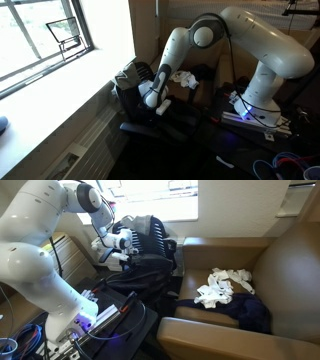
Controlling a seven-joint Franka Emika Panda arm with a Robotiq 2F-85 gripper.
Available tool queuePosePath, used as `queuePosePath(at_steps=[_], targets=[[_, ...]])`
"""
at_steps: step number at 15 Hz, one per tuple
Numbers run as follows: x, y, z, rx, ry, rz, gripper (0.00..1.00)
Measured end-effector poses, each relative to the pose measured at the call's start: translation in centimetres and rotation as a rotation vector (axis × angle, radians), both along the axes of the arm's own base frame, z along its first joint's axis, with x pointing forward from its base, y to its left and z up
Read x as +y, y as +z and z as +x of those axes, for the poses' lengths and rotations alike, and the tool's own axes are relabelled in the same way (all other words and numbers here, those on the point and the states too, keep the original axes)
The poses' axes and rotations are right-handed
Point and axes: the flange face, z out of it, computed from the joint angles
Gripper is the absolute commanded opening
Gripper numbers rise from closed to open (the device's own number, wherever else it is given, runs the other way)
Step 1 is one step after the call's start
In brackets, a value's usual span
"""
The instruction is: Take them bag and put it on the chair
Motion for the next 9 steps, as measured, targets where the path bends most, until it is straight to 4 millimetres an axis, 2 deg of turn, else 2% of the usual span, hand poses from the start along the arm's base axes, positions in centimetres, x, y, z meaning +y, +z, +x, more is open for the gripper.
queuePosePath(at_steps=[1, 2, 3, 9], targets=[[0.05, 0.07, 0.08, -0.002, 0.0, 0.001, 0.75], [0.07, 0.08, 0.14, -0.003, 0.0, 0.002, 0.74], [0.09, 0.04, 0.14, -0.003, 0.0, 0.002, 0.68], [0.04, 0.01, 0.34, -0.01, -0.003, 0.003, 0.26]])
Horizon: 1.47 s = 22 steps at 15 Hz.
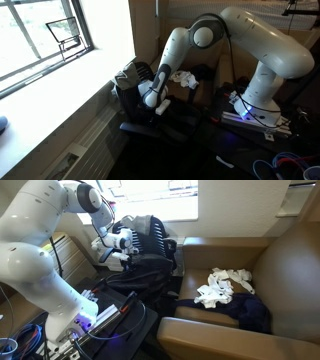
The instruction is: Take them bag and put it on the chair
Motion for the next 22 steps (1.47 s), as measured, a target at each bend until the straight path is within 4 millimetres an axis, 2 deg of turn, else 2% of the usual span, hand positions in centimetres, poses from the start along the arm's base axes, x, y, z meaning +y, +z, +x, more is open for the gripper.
queuePosePath(at_steps=[3, 5, 7, 9, 12, 15, 17, 21, 22], targets=[[-0.1, 0.1, 0.2, -0.005, -0.002, -0.001, 0.04], [-0.1, 0.2, 0.5, -0.017, -0.006, 0.0, 0.0], [-0.1, 0.5, 1.0, -0.043, -0.015, 0.014, 0.02], [0.2, 1.7, 1.8, -0.102, -0.024, 0.057, 0.02], [0.1, 6.2, 2.8, -0.268, -0.033, 0.135, 0.02], [-0.3, 11.2, 2.4, -0.45, -0.041, 0.158, 0.02], [-0.5, 14.2, 1.1, -0.565, -0.07, 0.167, 0.02], [-1.4, 19.6, -3.2, -0.76, -0.217, 0.205, 0.02], [-1.8, 20.9, -4.1, -0.8, -0.226, 0.209, 0.09]])
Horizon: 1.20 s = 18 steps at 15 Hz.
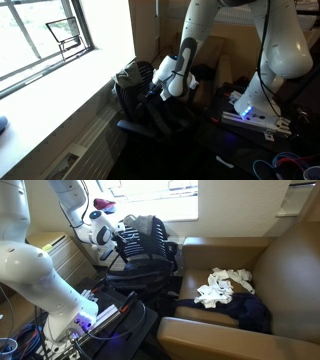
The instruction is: Take them bag and put it on the chair
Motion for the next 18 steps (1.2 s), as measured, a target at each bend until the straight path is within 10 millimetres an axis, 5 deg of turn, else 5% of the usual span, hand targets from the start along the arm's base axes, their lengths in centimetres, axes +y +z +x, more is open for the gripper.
queuePosePath(at_steps=[6, 10, 14, 18], targets=[[-0.6, 1.1, 0.6, 0.0, -0.041, -0.021, 0.02], [-2.9, 9.3, 2.0, -0.114, -0.214, 0.026, 0.02], [-6.0, 16.7, -0.3, -0.183, -0.434, 0.12, 0.02], [-8.8, 20.2, -2.8, -0.195, -0.547, 0.186, 0.09]])
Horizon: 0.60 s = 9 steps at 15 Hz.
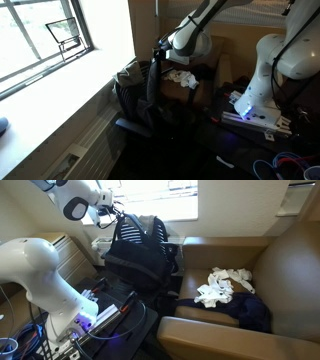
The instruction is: Take them bag and put it on the chair
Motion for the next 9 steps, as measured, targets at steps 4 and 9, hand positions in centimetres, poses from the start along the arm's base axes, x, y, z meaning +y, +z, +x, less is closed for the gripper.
queuePosePath(at_steps=[4, 9], targets=[[0.0, -1.1, 0.2, 0.016, -0.022, -0.004, 0.02], [-9.6, 4.4, 0.0, -0.076, -0.254, 0.087, 0.02]])
